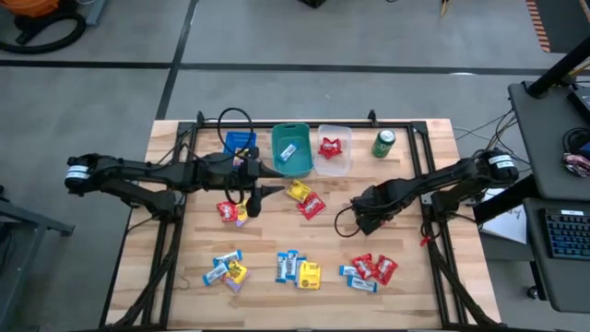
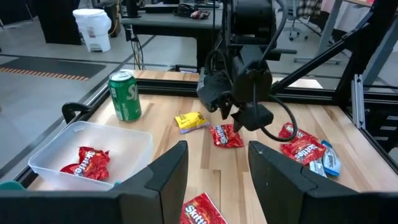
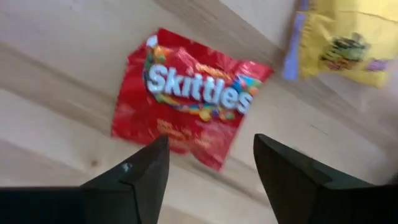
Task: Sort candy
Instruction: Put the red candy into the transparent bin
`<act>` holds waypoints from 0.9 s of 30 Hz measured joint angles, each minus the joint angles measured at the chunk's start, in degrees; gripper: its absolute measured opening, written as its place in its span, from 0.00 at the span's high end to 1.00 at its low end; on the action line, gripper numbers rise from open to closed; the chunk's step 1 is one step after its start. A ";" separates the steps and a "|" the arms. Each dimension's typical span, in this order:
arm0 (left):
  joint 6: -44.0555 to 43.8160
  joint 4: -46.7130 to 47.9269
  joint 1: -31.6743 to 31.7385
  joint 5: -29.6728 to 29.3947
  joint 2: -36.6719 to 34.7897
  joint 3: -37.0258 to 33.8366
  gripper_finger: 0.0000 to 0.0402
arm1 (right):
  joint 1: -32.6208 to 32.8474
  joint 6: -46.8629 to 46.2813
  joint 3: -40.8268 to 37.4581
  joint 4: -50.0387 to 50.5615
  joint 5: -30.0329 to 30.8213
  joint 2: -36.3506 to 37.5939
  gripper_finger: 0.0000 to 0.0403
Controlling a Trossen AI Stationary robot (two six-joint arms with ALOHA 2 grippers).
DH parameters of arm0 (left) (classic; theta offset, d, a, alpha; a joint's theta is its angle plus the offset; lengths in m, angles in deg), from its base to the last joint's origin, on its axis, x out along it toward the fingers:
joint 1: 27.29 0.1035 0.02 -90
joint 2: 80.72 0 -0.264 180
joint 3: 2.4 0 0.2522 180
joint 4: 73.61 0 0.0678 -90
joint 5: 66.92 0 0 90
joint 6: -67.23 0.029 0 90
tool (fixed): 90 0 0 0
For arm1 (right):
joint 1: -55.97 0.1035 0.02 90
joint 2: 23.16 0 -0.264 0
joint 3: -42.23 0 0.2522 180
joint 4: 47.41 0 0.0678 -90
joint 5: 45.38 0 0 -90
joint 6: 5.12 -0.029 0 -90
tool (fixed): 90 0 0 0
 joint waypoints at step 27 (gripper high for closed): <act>-10.23 14.44 -3.15 0.11 3.83 0.02 0.62 | 0.46 4.49 -8.71 -22.13 5.88 9.23 0.97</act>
